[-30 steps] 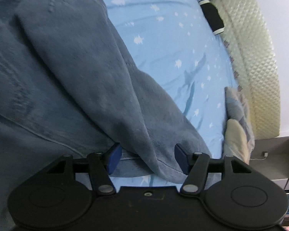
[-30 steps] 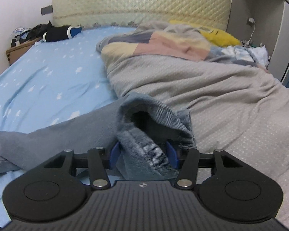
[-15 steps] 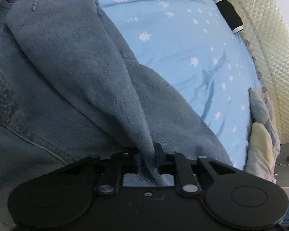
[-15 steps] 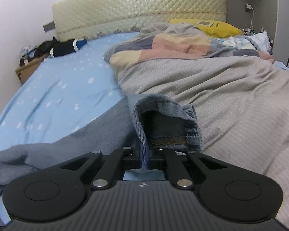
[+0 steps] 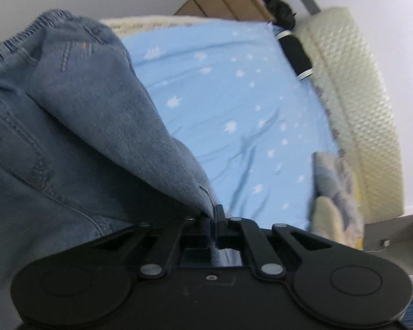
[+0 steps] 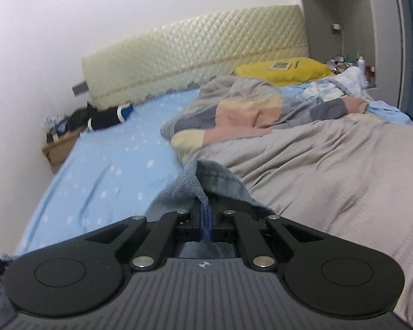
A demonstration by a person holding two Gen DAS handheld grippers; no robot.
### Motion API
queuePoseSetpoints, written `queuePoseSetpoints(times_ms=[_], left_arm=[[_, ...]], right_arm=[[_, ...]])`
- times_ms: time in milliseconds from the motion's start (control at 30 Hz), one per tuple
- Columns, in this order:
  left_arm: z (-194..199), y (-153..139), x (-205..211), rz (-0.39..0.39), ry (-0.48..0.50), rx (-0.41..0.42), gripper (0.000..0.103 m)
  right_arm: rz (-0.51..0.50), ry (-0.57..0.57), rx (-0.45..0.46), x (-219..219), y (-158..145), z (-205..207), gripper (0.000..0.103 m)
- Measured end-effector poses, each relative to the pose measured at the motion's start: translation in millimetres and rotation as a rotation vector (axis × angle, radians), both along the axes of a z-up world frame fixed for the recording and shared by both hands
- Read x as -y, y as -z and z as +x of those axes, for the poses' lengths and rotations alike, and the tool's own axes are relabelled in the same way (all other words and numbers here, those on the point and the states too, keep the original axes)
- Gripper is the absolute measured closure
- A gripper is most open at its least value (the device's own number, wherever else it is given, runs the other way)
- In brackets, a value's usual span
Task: Fold clothes
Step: 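Lift the jeans and stretch them between both grippers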
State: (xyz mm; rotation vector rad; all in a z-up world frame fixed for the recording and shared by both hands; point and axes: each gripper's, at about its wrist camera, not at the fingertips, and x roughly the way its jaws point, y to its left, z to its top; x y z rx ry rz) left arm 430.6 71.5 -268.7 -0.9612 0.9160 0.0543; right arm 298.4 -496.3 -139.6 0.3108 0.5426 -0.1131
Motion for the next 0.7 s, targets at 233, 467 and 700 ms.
queuePoseSetpoints(times_ms=[233,467,700], left_arm=[[10.9,-11.7,-15.0,-0.016,0.019,0.046,0.101],[9.7,6.6,2.4,0.023,0.065,0.029,0.101],[-60.4,4.6,-31.5,-0.115,0.008,0.020,0.101]], right_arm=[[-0.025,0.098,-0.073,27.5,5.5,-5.5,0.101],[0.080,0.193,-0.194,44.4,90.2,11.3,0.101],[0.198,0.208,-0.203,43.3,72.6,-53.5,0.101]])
